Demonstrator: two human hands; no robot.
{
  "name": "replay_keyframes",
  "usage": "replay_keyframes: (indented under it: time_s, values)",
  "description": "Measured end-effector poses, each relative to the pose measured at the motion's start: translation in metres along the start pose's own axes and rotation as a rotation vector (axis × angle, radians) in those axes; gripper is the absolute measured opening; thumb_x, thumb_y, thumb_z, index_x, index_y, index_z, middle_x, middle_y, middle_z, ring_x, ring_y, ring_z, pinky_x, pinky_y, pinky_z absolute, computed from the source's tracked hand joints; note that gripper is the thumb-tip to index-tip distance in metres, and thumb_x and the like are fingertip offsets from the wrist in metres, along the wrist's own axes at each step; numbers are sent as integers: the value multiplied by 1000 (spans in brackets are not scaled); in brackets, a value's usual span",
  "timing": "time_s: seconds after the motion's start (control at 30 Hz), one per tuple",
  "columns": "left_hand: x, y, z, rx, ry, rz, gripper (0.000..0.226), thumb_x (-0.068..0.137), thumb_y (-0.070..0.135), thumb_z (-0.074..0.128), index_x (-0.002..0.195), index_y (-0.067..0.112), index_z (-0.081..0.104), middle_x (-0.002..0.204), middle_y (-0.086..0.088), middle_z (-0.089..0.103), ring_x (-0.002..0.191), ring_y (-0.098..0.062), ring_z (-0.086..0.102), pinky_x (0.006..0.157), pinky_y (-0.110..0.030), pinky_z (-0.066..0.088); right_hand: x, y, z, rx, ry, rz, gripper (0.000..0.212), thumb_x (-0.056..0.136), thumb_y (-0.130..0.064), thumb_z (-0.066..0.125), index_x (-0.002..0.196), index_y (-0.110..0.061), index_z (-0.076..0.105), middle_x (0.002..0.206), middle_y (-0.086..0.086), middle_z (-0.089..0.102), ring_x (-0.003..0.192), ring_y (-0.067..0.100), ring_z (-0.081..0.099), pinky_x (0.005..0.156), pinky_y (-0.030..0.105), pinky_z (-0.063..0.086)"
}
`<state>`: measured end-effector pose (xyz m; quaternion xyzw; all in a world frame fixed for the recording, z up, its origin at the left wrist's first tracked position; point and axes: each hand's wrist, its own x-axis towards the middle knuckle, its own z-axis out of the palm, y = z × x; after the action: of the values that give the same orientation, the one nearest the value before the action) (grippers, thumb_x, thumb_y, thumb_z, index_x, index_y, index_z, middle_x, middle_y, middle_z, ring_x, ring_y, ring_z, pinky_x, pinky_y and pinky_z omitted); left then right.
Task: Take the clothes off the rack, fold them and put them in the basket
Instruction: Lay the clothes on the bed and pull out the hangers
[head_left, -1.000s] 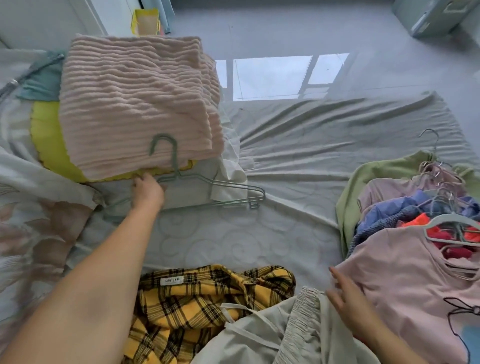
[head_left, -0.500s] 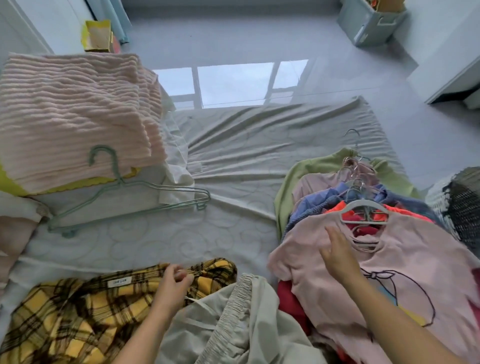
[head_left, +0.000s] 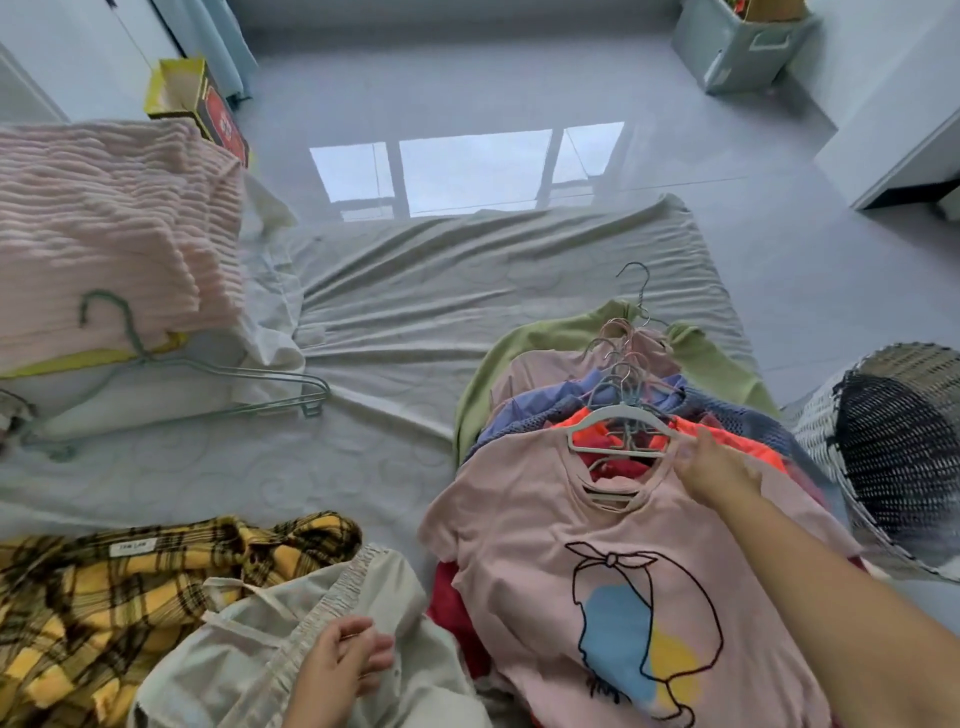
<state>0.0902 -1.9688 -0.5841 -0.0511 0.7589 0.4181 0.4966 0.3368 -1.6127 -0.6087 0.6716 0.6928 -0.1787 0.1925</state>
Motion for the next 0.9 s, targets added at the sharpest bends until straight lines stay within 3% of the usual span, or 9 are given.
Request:
replay_keyframes:
  time_s: [0.1, 0.27, 0.37, 0.47, 0.53, 0.6, 0.67, 0.8, 0.9]
  values:
    - [-12, 0, 39, 23, -17, 6, 6, 92, -8, 46, 92, -4, 50, 71, -20, 62, 46, -18, 57, 36, -18, 42, 1, 12, -7, -183, 26, -72, 44, 92, -37, 39, 132, -20, 44, 126, 13, 55, 116, 31, 51, 93, 41, 40]
    - [-31, 20, 76, 122, -76, 108, 7, 91, -4, 51, 87, 1, 54, 71, -13, 64, 56, -17, 56, 45, -17, 41, 9, 32, -13, -198, -6, -161, 58, 92, -39, 44, 145, -23, 25, 149, 9, 30, 133, 30, 33, 106, 45, 27]
    - [-36, 24, 82, 187, -73, 173, 11, 91, 0, 52, 86, 8, 57, 70, -6, 67, 60, -16, 60, 53, -21, 44, 19, 40, -17, -228, -80, -81, 52, 91, -36, 45, 140, -18, 35, 143, 9, 41, 130, 29, 40, 105, 47, 29]
    - [-37, 20, 79, 196, -49, 164, 9, 91, 0, 52, 88, 5, 57, 74, -10, 66, 62, -17, 60, 54, -22, 44, 10, 41, -21, -172, 40, -205, 30, 90, -38, 48, 106, -15, 59, 118, 13, 59, 111, 30, 53, 86, 39, 42]
    - [-38, 16, 74, 160, -48, 129, 7, 92, -2, 50, 89, 2, 56, 76, -15, 64, 63, -20, 58, 51, -21, 43, -6, 43, -24, 10, 132, -359, 18, 89, -34, 53, 77, -20, 54, 97, 10, 63, 96, 30, 57, 69, 34, 39]
    - [-39, 17, 70, 158, -24, 152, 5, 91, 0, 52, 90, 3, 57, 80, -14, 64, 70, -25, 59, 52, -18, 44, -31, 41, -34, 108, 138, -494, 31, 88, -32, 58, 63, -29, 41, 80, 0, 55, 86, 24, 56, 61, 31, 31]
    - [-40, 27, 63, 303, 56, 302, 7, 90, 11, 59, 96, 9, 59, 92, -4, 64, 89, -24, 60, 66, -17, 45, -59, 34, -44, 139, 151, -626, 37, 85, -35, 61, 59, -34, 35, 68, -11, 45, 74, 17, 51, 53, 28, 27]
    - [-46, 79, 37, 703, 271, 801, 59, 78, 56, 48, 117, 12, 55, 111, 4, 52, 104, -16, 48, 90, -33, 39, -111, -4, -64, 278, 118, -770, 27, 63, -58, 36, 54, -34, 31, 55, -13, 40, 58, 10, 42, 50, 21, 27]
    - [-51, 109, -6, 993, 304, 911, 58, 71, 65, 38, 100, 21, 63, 94, 2, 63, 89, -23, 58, 78, -37, 44, -147, -47, -74, 315, 94, -816, 27, 64, -56, 43, 53, -33, 34, 54, -13, 42, 57, 5, 42, 52, 21, 28]
